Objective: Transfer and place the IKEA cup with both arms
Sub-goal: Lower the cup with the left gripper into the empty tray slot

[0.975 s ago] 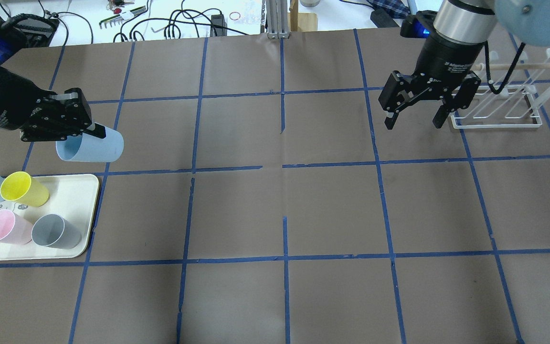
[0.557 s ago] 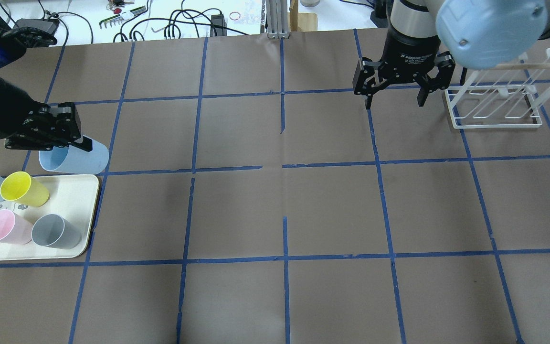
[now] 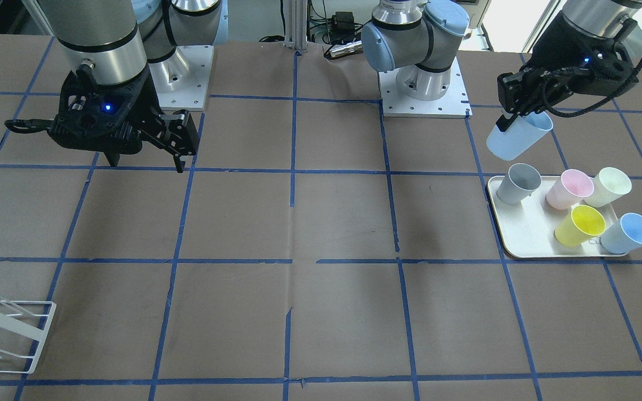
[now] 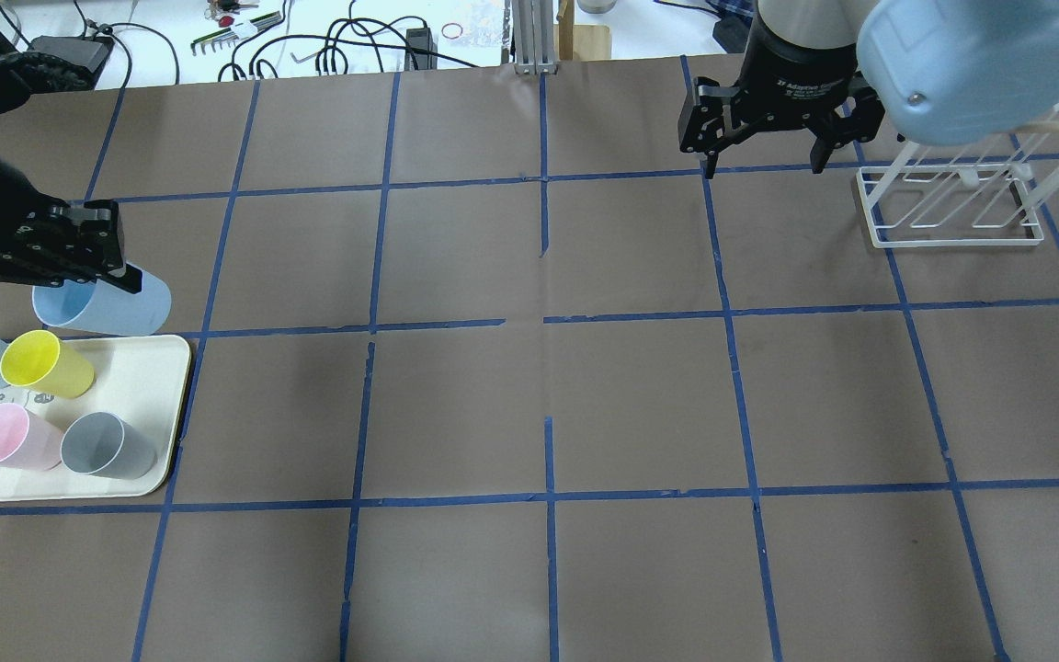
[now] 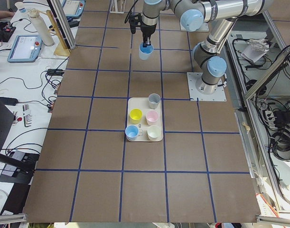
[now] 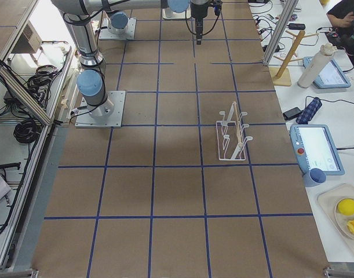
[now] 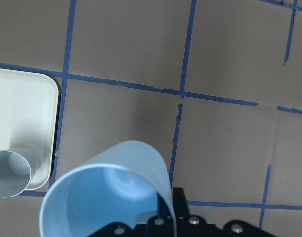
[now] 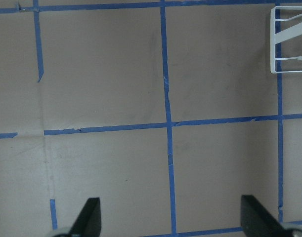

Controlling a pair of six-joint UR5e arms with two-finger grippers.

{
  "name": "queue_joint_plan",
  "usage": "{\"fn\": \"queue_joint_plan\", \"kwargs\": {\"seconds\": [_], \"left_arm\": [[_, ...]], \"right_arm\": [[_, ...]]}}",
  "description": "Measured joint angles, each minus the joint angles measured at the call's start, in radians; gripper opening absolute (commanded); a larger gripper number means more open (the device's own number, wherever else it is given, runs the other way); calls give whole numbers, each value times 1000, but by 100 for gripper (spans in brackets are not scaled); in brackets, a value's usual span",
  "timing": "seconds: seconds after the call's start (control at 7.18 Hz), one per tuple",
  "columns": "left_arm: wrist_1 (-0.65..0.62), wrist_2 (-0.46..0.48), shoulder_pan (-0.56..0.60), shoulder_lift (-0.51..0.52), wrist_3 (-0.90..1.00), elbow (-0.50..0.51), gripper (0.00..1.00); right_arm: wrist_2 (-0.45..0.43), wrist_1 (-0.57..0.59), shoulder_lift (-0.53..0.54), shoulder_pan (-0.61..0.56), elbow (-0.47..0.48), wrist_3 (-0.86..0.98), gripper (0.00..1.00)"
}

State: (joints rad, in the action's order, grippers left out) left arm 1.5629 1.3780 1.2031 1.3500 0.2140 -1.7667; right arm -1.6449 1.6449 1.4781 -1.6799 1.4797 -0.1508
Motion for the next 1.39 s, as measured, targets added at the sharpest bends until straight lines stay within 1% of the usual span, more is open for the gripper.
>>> {"fn": "queue_joint_plan", "kwargs": {"seconds": [0.28, 0.56, 0.7, 1.11, 1.39], "left_arm": [[-1, 8, -6, 6, 40, -3, 0], [-10, 54, -10, 28, 91, -9, 0], [-14, 71, -11, 42, 105, -8, 0], [-72, 131, -16, 113, 163, -2, 0], [-110, 147, -60, 168, 209, -1, 0]], "right_arm": [[19, 10, 2, -1, 1, 15, 100], [79, 15, 2, 5, 2, 75, 100], [89, 15, 3, 6, 2, 89, 100], [85, 8, 11, 5, 2, 98, 100], [85, 5, 12, 3, 2, 98, 100]]}}
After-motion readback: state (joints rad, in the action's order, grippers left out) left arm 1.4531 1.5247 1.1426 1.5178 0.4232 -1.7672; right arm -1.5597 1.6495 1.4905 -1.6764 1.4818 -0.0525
